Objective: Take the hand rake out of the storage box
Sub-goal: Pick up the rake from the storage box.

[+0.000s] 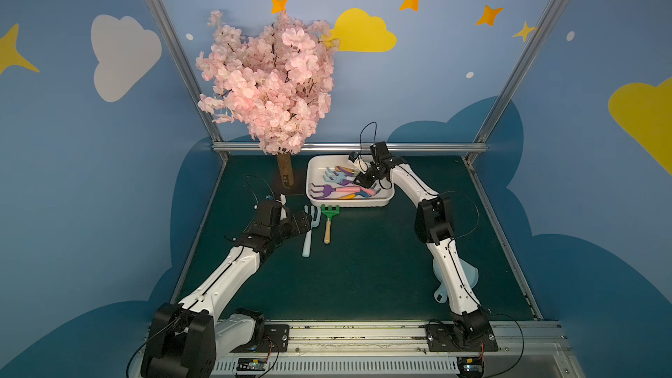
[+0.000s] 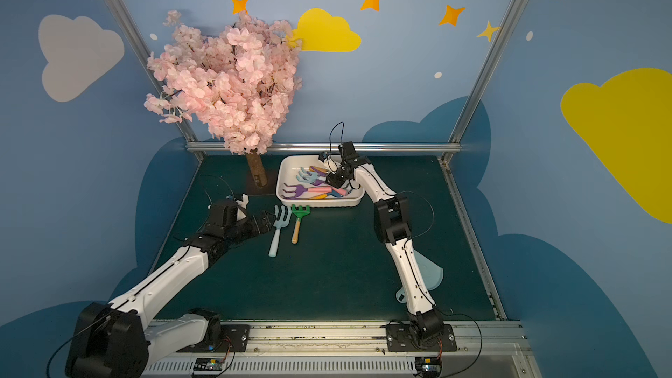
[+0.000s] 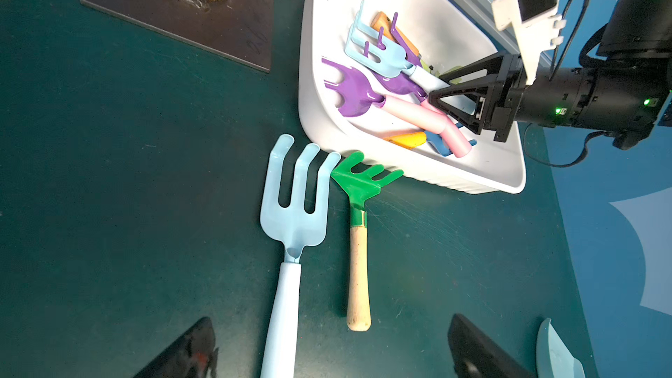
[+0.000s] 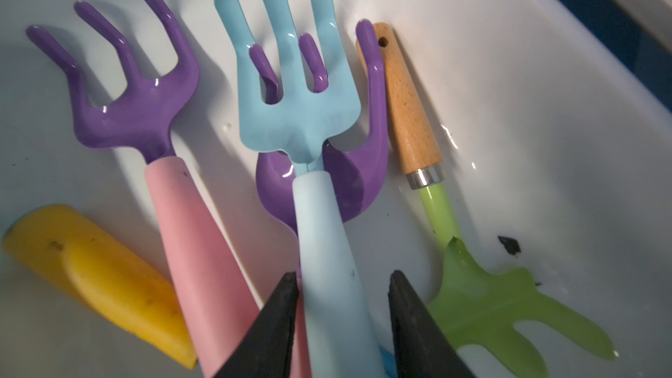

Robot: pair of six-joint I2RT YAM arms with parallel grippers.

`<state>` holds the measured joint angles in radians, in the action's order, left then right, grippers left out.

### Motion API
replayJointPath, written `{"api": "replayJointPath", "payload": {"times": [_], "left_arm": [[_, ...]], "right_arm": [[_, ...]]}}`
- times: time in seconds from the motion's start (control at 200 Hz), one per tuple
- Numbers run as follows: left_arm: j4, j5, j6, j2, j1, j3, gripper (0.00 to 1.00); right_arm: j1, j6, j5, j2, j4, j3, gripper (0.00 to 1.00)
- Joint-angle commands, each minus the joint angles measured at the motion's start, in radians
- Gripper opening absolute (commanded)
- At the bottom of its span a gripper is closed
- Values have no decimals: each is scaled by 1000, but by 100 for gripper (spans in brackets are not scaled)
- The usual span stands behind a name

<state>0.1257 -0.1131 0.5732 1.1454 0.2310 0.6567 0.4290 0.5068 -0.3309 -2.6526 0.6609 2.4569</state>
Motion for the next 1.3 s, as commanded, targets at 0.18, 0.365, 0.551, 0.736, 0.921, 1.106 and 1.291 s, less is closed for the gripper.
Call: {"api": "replayJointPath", "payload": {"times": [0.18,0.365,0.551,0.736,0.921,1.106,1.291], "left_arm": [[2,-7,5,-25,-4,-12,100],[2,-11,9,-29,-3,-13,100],[-3,-11,15,-32,-5,-18,100],[-17,-17,21,-27,-4,-30,100],[-24,-26,23,-24,-4,-34,100],[-40,-41,27,-11,-4,-35,100],[-119,-97,13,29,3,-31,100]], "right_arm": [[12,33,13,53,22,-14,23],[25,61,12,123,-9,-64,13],[31,50,-29,236,-77,-183,4],[31,-36,-79,352,-168,-332,0],[30,-160,-99,454,-280,-476,0],[28,-352,-53,527,-429,-616,0],[32,-473,1,602,-518,-719,0]]}}
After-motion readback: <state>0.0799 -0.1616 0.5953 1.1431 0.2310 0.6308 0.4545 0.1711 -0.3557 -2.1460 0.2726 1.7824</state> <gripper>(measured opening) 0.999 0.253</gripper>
